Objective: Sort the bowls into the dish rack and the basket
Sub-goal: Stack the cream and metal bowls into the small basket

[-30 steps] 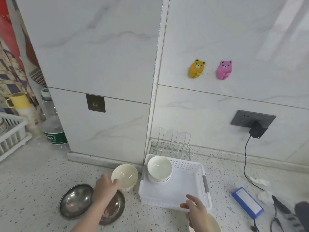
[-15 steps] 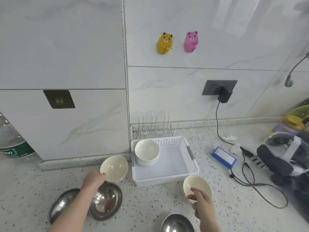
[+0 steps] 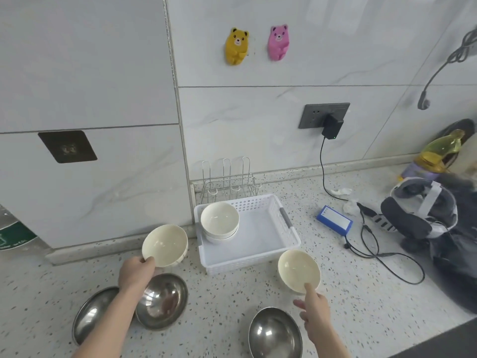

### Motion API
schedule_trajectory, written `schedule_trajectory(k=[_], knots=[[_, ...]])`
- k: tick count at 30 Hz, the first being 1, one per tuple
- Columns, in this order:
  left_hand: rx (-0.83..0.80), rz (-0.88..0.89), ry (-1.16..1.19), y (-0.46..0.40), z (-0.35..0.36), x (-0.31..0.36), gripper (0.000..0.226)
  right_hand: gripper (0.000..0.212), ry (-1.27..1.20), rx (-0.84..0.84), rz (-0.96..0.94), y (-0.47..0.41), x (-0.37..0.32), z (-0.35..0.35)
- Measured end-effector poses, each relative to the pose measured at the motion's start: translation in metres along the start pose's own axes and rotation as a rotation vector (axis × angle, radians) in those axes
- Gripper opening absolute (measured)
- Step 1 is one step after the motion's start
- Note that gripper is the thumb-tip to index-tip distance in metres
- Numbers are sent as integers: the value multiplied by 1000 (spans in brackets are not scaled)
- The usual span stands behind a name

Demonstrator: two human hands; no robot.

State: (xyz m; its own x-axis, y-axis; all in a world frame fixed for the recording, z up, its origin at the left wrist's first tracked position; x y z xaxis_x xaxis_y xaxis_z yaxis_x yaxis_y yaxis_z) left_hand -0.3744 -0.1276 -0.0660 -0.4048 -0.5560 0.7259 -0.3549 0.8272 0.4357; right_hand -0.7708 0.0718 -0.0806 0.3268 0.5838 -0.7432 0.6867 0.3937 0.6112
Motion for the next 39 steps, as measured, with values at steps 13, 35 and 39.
schedule_trajectory(k=[13,35,39], knots=[[-126,114,55,44,-11,24,21,25,-45,111,-91,3,-1,-5],[-124,88,115,133,87,82,24,23,160,-360,-346,-40,-139,45],[-72,29,137,143,88,77,25,15,290,-461,-321,-53,-143,86]])
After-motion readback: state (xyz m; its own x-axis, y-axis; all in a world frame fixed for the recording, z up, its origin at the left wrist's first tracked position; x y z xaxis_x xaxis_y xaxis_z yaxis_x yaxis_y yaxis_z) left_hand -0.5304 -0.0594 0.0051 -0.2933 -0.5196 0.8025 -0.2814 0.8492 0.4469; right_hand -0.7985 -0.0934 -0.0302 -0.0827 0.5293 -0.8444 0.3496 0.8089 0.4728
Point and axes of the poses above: each hand's wrist, its own y-axis away from the middle knuckle, its own z-axis out of the palm, x = y × z, the point moved 6 cm from there along -y, towards the middle knuckle, and after that the axes turned 3 degrees about -z, right-handed, at the moved point
